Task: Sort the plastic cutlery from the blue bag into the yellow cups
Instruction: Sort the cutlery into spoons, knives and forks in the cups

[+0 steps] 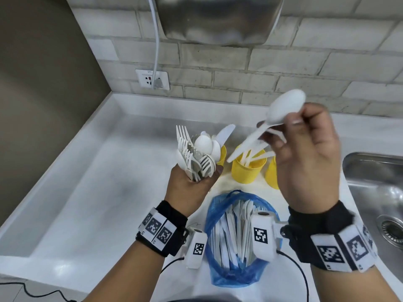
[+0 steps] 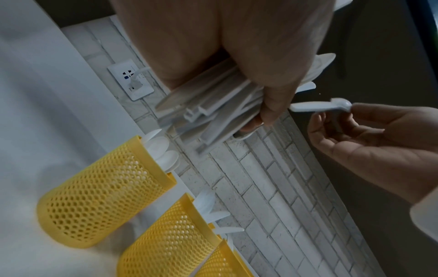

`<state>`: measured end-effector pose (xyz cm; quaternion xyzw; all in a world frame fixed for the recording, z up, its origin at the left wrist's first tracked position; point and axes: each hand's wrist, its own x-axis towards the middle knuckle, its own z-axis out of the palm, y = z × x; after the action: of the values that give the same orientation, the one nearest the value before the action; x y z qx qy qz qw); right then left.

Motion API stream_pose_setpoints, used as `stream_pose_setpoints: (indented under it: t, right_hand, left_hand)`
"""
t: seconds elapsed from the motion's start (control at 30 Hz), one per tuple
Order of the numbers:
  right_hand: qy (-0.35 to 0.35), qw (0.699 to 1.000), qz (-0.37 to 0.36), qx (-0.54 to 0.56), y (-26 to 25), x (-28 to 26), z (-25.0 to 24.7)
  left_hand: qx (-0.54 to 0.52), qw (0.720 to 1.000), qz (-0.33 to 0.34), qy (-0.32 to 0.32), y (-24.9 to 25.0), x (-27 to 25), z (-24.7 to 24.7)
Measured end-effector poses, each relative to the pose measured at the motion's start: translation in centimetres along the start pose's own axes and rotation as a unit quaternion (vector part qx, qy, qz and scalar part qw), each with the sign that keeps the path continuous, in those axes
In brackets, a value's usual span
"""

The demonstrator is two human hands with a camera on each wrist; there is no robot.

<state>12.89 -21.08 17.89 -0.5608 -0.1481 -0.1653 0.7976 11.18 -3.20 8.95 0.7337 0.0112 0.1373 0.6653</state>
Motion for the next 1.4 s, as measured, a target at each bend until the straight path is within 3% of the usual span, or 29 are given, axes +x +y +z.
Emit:
stream_pose_setpoints:
  t: [0.07,0.17,0.33,0.47,0.8,1.07,1.23,1.4]
  right_hand:
    - [0.026,0.999,-0.006,0.039,-0.9,0.6,-0.5]
    - [0.027,0.999,-0.004,-0.023,-0.7,0.8,-1.0]
    - [-0.017,0.989,0.118,-0.087,2.4,-1.7,-0.3]
    - [-0.063,0.979,0.151,-0.121,3.9,-3.0,0.9]
    - [-0.044,0.979,0.140,-0.141,4.7,-2.8,1.5]
    - [-0.027,0.993,0.097,-0.061,4.1,-2.4,1.1]
    - [-0.058,0.987,0.113,-0.099,4.6,-2.9,1.1]
    - [-0.027,0.994,0.093,-0.058,4.3,-2.3,0.7]
  left_hand:
    - [-0.001,1.000,-0.006,-0.002,0.2,-0.1,0.1]
    - [0.001,1.000,-0.014,-0.004,0.3,-0.1,0.1]
    - [-0.008,1.000,-0.028,-0.009,-0.1,0.3,0.3]
    - [-0.024,0.999,-0.017,-0.026,0.2,0.3,0.6]
    - [-0.047,0.996,-0.003,-0.072,1.1,0.0,0.8]
    - [-0.029,0.997,-0.022,-0.063,0.6,-0.3,0.7]
    - [-0.054,0.995,-0.004,-0.081,1.0,-0.3,0.9]
    - [-0.042,0.996,-0.012,-0.083,1.1,-0.6,0.8]
